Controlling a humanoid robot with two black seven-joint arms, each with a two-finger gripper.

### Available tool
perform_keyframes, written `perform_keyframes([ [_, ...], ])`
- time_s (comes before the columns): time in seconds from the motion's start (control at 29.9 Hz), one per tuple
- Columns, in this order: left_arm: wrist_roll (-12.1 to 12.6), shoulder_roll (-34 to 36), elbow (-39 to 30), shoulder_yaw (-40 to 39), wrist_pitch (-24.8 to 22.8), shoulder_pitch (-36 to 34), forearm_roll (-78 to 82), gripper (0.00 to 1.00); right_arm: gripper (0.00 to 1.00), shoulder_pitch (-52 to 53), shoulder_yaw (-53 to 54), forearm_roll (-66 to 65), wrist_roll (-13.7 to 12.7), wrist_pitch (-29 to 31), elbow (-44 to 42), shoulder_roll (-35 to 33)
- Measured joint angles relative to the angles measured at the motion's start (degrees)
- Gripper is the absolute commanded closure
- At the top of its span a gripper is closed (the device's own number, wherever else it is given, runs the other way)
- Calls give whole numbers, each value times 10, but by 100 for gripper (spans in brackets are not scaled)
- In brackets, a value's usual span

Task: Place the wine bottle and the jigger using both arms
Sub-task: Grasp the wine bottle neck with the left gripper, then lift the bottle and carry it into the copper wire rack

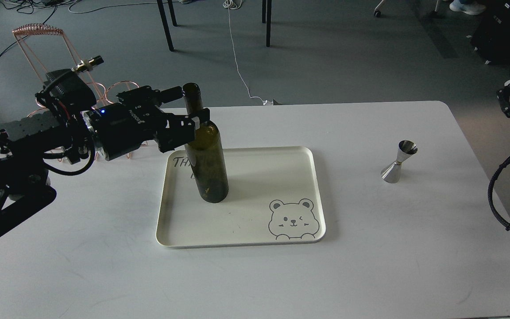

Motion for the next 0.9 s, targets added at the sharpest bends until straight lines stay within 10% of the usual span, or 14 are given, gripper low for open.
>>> perform_keyframes([
  [0.4,-1,0,1,3,-1,0,1,68,1,3,0,0,0,0,-7,0],
  [0.9,-5,21,-1,-26,-4,-31,-12,80,1,10,-1,-1,-1,0,-14,0],
])
